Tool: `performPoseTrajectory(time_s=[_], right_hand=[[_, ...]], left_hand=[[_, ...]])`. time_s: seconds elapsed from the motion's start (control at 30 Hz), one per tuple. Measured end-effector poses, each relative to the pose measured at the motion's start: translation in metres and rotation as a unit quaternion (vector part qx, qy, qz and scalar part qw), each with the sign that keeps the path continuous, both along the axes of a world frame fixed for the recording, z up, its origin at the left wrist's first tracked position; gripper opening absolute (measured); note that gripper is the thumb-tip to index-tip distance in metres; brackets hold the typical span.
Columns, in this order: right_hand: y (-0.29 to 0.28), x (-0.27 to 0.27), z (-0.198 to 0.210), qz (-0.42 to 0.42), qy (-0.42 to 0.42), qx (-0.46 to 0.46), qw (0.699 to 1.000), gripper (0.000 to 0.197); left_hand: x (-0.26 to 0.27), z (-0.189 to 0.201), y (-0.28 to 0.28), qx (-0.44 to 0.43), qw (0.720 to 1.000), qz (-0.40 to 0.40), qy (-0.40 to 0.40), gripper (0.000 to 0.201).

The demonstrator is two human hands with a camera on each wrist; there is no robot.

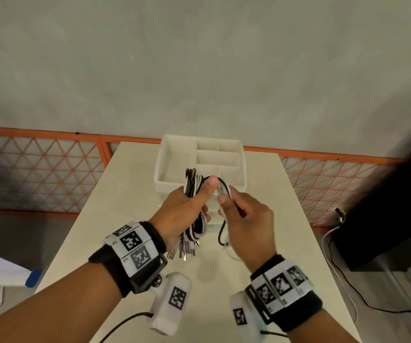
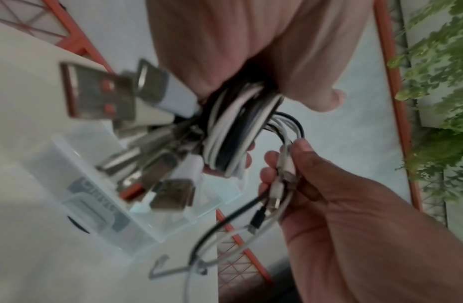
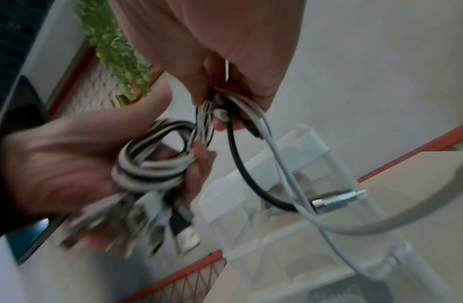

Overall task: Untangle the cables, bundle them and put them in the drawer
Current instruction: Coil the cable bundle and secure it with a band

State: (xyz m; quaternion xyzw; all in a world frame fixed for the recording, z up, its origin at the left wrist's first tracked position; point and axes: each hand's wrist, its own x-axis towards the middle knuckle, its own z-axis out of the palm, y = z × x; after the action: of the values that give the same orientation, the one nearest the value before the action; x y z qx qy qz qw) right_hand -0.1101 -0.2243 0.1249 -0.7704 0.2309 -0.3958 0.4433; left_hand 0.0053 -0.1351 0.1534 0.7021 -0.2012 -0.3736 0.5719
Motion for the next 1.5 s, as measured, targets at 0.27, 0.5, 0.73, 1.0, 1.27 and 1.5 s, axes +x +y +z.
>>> performPoseTrajectory(time_s=[0.27, 0.5, 0.73, 1.0, 1.27, 1.5], right_hand=[[0.026, 0.008, -0.032, 0.068, 0.075, -0.118, 0.988, 0.043], [0.017, 0.006, -0.029, 0.127, 0.042, -0.071, 0.989, 0.044], [0.018, 0.000, -0.031, 0.179, 0.123, -0.159, 0.963, 0.056], [0.017, -0.006, -0.028, 0.123, 0.057, 0.001, 0.991, 0.034], [-0.019, -0.030, -0.025, 0.215, 0.089, 0.246, 0.941, 0.017], [-0.035, -0.027, -0.001, 0.248, 0.234, 0.198, 0.919, 0.018]], left_hand=[[-0.006, 0.006, -0.005, -0.075, 0.988, 0.098, 0.090, 0.032], [-0.003, 0.006, -0.001, -0.119, 0.982, 0.105, 0.101, 0.028], [0.000, 0.006, 0.003, -0.153, 0.968, 0.154, 0.123, 0.029], [0.007, 0.008, 0.008, -0.198, 0.952, 0.178, 0.152, 0.013], [0.021, 0.017, 0.019, -0.269, 0.940, 0.042, 0.204, 0.009], [0.005, 0.024, 0.022, 0.026, 0.959, -0.269, -0.082, 0.007]])
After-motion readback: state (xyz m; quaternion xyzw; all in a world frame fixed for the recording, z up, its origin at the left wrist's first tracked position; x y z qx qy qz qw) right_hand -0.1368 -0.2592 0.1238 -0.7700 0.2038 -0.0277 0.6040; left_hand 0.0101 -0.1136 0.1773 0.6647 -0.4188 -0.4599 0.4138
